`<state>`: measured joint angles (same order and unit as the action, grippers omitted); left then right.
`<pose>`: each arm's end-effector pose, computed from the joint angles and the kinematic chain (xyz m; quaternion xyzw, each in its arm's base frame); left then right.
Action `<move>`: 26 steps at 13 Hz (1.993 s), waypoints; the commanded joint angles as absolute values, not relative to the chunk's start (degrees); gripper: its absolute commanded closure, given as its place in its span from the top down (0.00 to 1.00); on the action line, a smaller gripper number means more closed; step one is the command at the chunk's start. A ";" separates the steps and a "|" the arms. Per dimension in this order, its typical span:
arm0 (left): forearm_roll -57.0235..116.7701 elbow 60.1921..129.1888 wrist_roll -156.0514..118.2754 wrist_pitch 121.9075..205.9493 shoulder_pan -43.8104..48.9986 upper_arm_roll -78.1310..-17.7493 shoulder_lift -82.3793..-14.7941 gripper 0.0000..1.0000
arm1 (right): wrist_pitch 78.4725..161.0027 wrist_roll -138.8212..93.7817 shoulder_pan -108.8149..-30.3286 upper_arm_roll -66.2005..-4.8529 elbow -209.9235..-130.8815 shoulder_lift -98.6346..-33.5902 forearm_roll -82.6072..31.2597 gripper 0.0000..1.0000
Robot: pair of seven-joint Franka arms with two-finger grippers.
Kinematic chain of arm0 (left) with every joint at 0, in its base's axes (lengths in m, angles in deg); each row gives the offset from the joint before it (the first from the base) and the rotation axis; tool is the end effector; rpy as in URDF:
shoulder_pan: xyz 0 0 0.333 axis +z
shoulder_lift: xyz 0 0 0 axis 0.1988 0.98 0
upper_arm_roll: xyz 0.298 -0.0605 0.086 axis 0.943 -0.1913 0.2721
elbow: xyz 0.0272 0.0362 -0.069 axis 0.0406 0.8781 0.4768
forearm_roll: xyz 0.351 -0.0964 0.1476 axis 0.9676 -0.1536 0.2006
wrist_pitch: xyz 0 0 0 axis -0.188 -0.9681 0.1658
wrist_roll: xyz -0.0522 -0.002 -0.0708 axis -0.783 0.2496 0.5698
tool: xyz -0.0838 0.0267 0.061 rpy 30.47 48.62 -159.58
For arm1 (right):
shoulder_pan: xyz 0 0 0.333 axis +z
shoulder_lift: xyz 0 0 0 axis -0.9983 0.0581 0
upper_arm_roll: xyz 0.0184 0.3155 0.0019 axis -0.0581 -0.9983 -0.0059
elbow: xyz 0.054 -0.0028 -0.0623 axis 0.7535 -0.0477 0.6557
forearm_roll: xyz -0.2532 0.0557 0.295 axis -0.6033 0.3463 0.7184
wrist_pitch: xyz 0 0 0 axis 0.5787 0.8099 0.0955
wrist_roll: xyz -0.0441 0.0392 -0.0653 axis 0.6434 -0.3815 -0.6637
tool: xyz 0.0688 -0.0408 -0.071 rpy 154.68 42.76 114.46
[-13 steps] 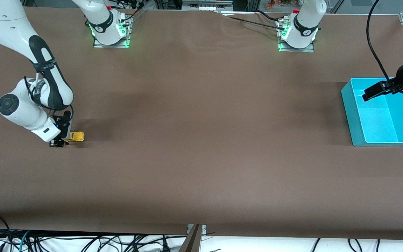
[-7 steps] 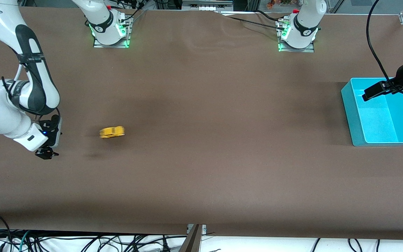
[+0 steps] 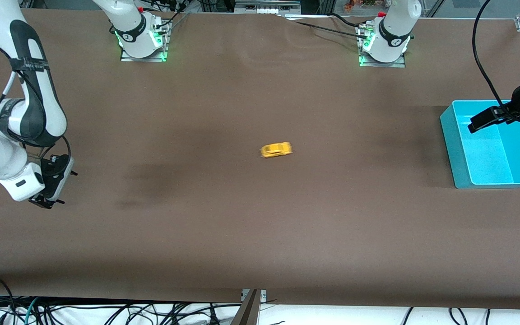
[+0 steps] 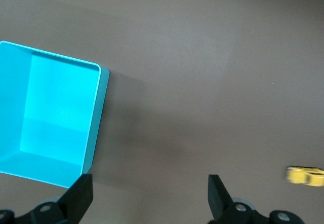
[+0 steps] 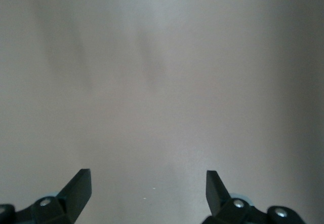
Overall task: Wind and store yellow beetle car
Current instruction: 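Open the right gripper to release the car and draw back, then lower the left gripper toward the car beside the teal bin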
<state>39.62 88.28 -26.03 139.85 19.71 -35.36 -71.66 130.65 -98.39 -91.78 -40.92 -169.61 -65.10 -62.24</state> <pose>0.5686 0.0280 0.5779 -0.9898 -0.1402 0.0242 0.0067 0.6666 -0.0599 0.3482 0.7901 0.6121 0.0255 0.0205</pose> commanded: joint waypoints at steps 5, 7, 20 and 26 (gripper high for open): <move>39.30 86.30 -26.85 139.14 19.82 -35.59 -71.83 1.00 | 108.56 -60.18 -91.42 -44.58 -155.68 -67.51 -62.25 1.00; 39.22 86.03 -28.25 138.79 20.43 -34.19 -71.40 1.00 | 105.12 -48.48 -90.63 -44.58 -153.74 -68.91 -62.26 1.00; 40.71 87.88 -34.66 133.52 26.22 -33.83 -71.66 1.00 | 93.32 -30.23 -89.83 -45.82 -143.89 -73.23 -64.72 1.00; 42.12 107.87 -49.39 144.56 28.26 -32.70 -80.78 1.00 | 92.54 -30.58 -90.01 -44.93 -143.80 -76.30 -65.07 1.00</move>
<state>41.09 96.58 -42.67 138.20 28.16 -33.03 -74.12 94.16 -30.92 -89.89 -45.07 -143.94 -73.94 -64.36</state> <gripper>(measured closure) 0.000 0.000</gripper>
